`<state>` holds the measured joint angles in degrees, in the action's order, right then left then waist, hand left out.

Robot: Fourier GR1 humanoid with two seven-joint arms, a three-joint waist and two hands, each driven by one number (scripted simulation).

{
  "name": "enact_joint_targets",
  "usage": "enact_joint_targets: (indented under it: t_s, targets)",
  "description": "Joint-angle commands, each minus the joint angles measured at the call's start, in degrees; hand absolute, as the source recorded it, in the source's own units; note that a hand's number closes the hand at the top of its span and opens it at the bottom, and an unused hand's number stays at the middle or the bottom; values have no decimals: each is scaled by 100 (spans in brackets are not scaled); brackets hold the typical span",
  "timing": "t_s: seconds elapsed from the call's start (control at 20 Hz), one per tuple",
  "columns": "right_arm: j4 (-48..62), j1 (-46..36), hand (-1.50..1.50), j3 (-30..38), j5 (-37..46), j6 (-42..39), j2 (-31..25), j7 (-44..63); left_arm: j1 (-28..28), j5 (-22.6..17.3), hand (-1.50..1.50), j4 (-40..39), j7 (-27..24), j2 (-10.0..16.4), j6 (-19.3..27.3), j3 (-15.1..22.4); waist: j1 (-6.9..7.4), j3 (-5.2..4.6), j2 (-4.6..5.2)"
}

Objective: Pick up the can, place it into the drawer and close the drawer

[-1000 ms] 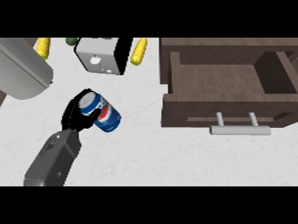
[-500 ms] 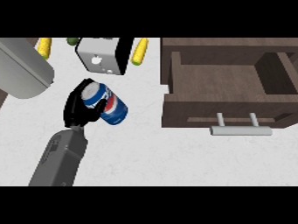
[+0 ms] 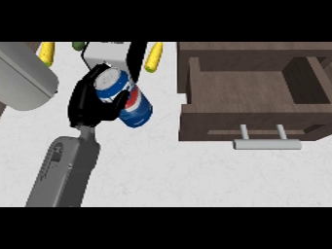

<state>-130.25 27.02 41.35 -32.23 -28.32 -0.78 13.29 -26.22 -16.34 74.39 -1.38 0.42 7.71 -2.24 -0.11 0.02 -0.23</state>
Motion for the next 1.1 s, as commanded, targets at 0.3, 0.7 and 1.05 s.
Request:
enact_joint_targets:
  t_s: [0.3, 0.7, 1.05]
  targets:
    - [-391, 267, -150, 98, -277, -27, 72, 231, -944, 353, 150, 432, 938, -40, 1067, 485, -64, -2, 14]
    - [139, -242, -150, 57, -85, 128, -107, 127, -2490, 380, 150, -209, 1604, 26, 1505, 344, -58, 0, 22]
    - [-104, -357, -150, -177, 12, 217, -60, 360, -3287, 26, 150, -1083, 1303, -42, 2138, 820, -94, -1, 33]
